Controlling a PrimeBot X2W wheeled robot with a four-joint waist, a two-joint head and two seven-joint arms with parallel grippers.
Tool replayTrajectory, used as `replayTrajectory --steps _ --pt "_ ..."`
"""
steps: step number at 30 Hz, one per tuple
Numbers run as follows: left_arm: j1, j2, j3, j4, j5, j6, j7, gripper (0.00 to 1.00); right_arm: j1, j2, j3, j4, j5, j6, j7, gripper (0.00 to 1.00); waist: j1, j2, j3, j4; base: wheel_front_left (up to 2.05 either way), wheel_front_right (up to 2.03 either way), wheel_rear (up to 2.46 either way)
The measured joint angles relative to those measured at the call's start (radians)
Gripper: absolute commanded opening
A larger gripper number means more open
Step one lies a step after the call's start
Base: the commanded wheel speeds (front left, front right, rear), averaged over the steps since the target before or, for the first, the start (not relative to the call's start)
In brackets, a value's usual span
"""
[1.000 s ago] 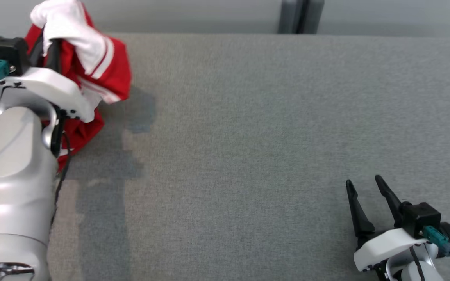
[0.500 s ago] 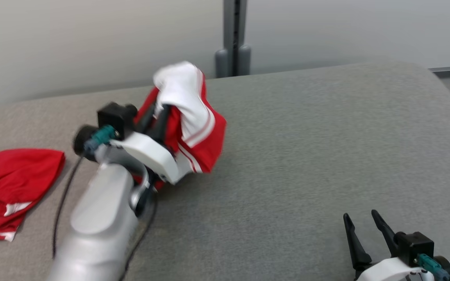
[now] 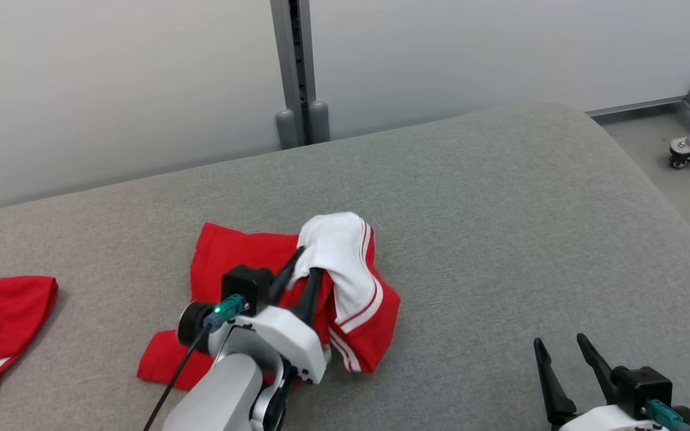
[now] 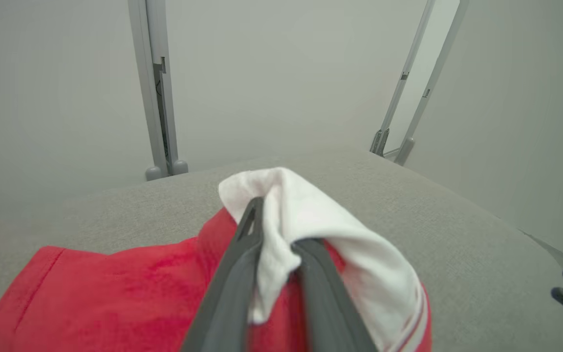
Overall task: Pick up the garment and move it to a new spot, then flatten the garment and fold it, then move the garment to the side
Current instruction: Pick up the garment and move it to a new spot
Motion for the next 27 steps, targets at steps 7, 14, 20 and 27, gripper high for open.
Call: replayTrajectory --steps 7,14,20,27 --pt "0.105 0.029 0.141 -0.011 0.113 0.048 0.000 1.00 0.000 0.000 -0.031 -0.023 0.006 0.000 0.000 1.00 0.0000 0.0000 -0.004 0.058 0.00 0.00 0.00" --pt "0.289 0.063 0.326 -0.108 0.202 0.060 0.000 1.00 0.004 0.001 -0.033 -0.034 0.021 0.000 0.000 1.00 0.0000 0.0000 -0.014 0.137 0.00 0.00 0.00" --pt "0.442 0.061 0.490 -0.219 0.283 0.066 0.000 1.00 0.007 0.001 -0.027 -0.038 0.027 0.000 0.000 1.00 0.0000 0.0000 -0.032 0.186 0.00 0.00 0.00" --pt "0.551 0.031 0.616 -0.286 0.364 0.038 0.000 1.00 0.020 0.001 -0.016 -0.037 0.028 0.000 0.000 1.00 0.0000 0.0000 -0.038 0.206 0.00 0.00 0.00"
